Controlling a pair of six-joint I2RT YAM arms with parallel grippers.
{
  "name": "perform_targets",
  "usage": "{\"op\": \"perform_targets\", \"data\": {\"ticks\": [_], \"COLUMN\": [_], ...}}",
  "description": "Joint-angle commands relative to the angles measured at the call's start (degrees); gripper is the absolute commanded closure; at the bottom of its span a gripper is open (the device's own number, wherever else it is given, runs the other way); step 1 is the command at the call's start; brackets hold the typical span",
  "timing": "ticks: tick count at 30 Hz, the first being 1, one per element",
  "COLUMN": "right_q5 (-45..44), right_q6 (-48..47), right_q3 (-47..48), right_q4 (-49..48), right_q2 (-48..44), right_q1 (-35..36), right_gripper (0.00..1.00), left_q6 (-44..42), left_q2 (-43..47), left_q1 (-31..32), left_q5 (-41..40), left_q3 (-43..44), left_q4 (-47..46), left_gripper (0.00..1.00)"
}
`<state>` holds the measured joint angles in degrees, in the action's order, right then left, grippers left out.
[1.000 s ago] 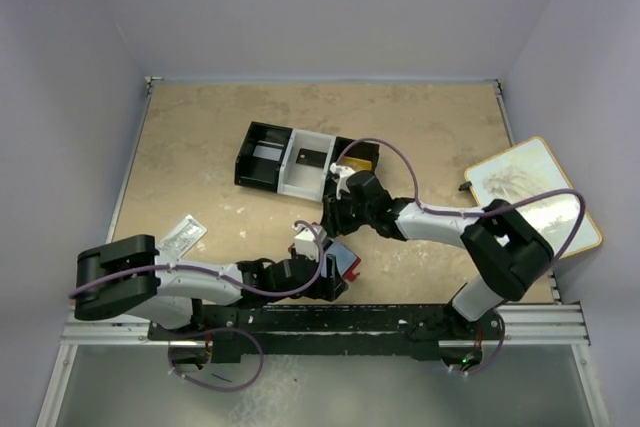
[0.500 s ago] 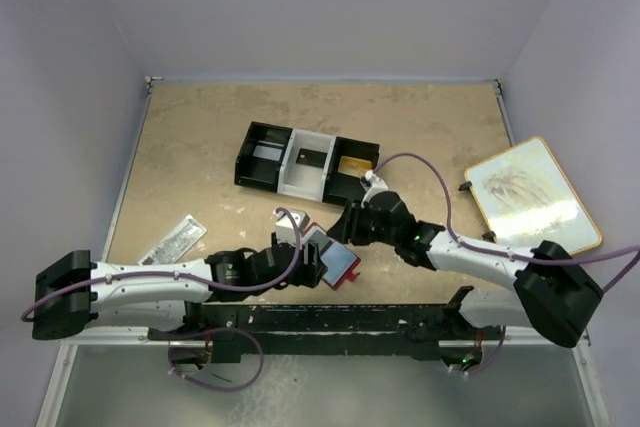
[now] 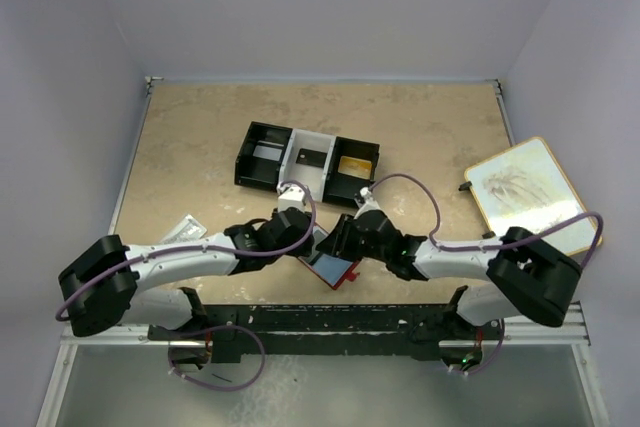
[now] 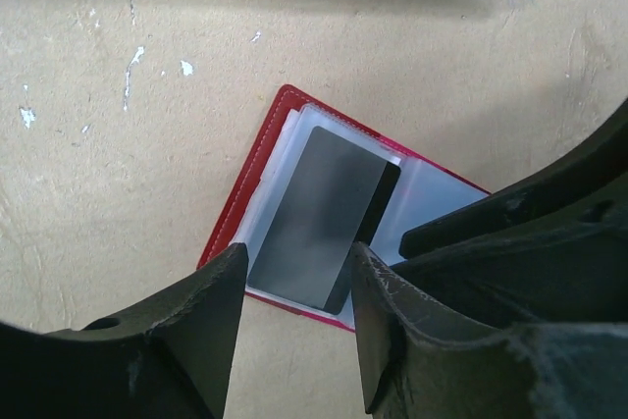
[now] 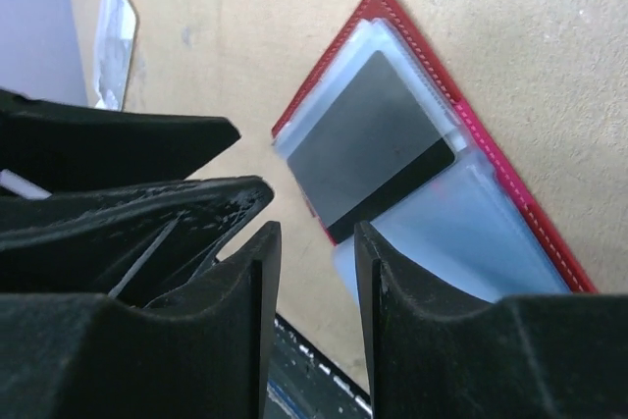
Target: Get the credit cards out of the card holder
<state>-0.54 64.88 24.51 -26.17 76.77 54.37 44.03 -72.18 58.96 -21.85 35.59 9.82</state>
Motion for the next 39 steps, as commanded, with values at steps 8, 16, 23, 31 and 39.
{"op": "perform_targets", "data": {"ticks": [8, 16, 23, 31, 39], "right_q5": [-2.3, -1.8, -3.7, -6.0, -6.0], "right_q6": [6.9, 10.7, 17.3, 21.3, 21.0], "right_q3": [0.2, -3.9, -6.7, -8.2, -8.2], "right_q4": [0.3, -3.1, -6.8, -8.5, -17.8], "right_q2": [7.1, 7.5, 9.3, 9.0, 12.5], "right_q1": [0.2, 0.1, 0.1, 0.1, 0.1], "right_gripper": [0.64, 0.64, 0.68, 0.68, 0.8], "left_q6": [-3.2, -7.1, -6.6, -4.2, -2.9], "left_q2": [-3.3, -8.0, -12.2, -11.9, -11.1], "left_q1": [-1.4, -1.4, -1.4, -1.4, -1.4], "left_q5": [1.5, 6.7, 4.9, 2.9, 3.3], "left_q3": [3.0, 4.4, 4.5, 1.6, 0.2], "left_q4": [-3.2, -4.7, -3.0, -3.1, -3.6], "left_gripper": [0.59, 0.66, 0.74, 0.77, 0.78]}}
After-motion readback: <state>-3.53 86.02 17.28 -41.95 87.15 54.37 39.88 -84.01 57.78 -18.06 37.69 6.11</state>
